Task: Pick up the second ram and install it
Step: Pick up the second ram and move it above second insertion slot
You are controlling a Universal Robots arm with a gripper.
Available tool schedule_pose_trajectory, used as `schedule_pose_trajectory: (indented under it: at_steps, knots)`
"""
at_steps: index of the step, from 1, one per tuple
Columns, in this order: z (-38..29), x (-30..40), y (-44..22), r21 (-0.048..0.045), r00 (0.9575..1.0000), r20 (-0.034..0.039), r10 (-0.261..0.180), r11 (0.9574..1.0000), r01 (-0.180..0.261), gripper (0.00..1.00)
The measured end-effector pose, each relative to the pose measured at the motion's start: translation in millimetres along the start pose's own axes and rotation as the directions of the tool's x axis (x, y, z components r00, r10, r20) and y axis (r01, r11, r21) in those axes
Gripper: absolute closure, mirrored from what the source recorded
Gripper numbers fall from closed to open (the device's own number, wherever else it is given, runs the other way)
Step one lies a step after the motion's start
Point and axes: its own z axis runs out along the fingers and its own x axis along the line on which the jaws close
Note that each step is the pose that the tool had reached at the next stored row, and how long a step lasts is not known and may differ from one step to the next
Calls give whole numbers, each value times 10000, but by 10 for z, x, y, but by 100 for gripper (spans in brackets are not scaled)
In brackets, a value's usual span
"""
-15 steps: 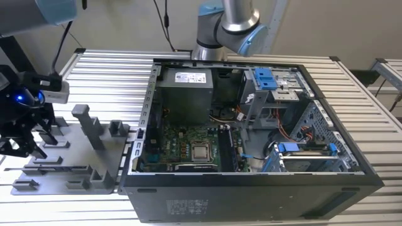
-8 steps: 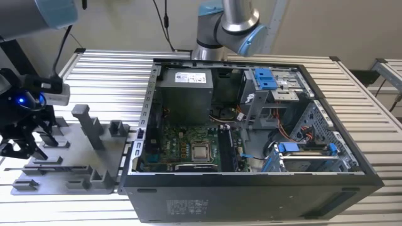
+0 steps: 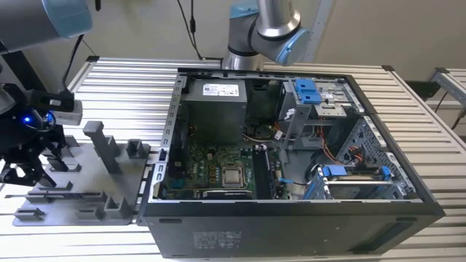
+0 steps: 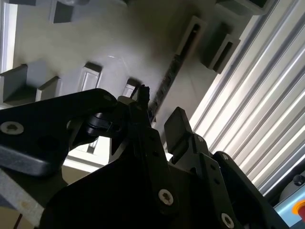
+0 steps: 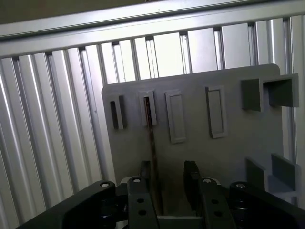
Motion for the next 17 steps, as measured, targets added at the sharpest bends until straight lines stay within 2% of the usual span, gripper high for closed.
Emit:
schedule_pose_trajectory:
  at_steps: [8, 14, 17]
  knots:
    - [117, 18, 14, -1, 10000, 7, -57, 10000, 57, 58]
    - [226, 122, 1, -1, 9999, 13, -139, 9999, 139, 58]
    - [262, 128, 1, 44, 9997, 31, -257, 9997, 257, 58]
